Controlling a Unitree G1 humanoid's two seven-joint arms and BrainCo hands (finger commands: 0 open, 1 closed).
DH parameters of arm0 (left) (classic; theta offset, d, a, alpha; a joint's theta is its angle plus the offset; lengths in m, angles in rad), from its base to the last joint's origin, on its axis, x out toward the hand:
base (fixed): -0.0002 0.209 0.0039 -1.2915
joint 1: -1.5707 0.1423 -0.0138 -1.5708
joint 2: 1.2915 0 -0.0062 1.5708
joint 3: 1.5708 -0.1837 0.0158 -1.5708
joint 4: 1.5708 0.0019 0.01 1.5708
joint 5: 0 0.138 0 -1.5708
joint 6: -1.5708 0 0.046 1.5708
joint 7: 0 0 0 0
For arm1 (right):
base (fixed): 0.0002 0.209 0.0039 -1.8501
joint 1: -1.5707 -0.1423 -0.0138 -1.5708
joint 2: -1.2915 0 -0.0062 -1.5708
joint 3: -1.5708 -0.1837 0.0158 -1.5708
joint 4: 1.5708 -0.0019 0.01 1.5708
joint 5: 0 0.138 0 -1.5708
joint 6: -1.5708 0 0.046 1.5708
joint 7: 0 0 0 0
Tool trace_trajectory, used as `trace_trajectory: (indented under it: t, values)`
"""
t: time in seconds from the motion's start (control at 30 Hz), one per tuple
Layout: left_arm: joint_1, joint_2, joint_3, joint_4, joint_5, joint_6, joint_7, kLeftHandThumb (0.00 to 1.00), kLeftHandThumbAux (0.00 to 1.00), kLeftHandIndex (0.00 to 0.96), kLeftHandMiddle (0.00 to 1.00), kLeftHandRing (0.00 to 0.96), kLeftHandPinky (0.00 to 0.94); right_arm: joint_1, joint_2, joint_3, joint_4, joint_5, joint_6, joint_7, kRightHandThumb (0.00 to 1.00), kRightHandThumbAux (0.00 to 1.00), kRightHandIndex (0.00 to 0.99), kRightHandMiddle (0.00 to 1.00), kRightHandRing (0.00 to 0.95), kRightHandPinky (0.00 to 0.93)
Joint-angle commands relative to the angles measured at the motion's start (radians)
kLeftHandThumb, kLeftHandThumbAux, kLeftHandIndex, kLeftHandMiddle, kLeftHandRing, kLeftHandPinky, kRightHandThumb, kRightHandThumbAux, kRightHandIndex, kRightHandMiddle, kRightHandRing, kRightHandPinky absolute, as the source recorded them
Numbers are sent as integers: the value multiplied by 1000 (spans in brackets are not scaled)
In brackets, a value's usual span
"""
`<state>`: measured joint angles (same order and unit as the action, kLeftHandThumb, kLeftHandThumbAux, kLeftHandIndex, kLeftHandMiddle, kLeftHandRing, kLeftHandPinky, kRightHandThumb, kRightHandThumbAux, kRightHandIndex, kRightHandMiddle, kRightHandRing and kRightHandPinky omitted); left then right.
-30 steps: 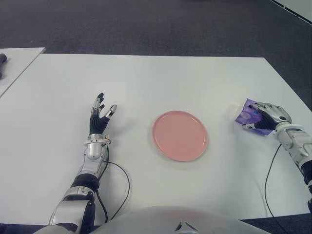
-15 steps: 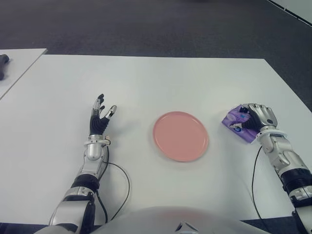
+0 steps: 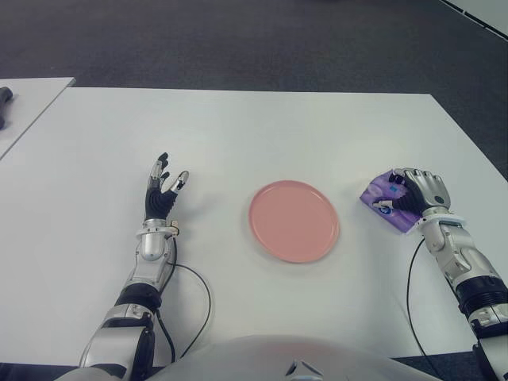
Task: Put the tissue paper into the plate.
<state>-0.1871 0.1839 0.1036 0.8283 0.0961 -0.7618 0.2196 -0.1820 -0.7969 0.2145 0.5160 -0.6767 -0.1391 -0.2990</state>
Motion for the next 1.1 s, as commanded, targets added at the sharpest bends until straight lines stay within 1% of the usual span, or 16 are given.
trace_trajectory:
  t: [0.03,0.27,0.47,0.63,0.8,0.87,0.93,1.1]
  values:
    - [34,-21,-3,17,4,12,3,0,442,0,0,0,0,67,54,44,51,14,-38,46,951,662,372,484,532,775]
    - [30,-25,-3,18,4,22,5,0,453,0,0,0,0,48,71,39,103,25,-56,13,951,662,372,489,528,797]
    - [26,-32,3,26,-4,15,7,0,459,0,0,0,0,46,91,20,124,50,-66,-25,952,662,373,493,527,819]
    - [28,-34,3,25,2,16,12,0,453,0,0,0,0,59,115,-14,105,82,-75,-71,952,661,375,496,528,836]
    - [30,-34,1,18,5,25,11,0,452,0,0,0,0,47,129,-39,86,103,-79,-89,952,661,376,497,528,803]
    - [30,-34,1,16,5,30,10,0,451,0,0,0,0,40,109,-71,-15,116,-54,-59,952,661,376,497,527,792]
    - [30,-35,1,13,4,33,9,0,449,0,0,0,0,37,98,-96,-83,118,-47,-58,952,661,376,497,526,790]
    - [30,-37,2,12,3,33,10,0,447,0,0,0,0,54,103,-142,-167,121,-70,-86,952,661,377,497,525,803]
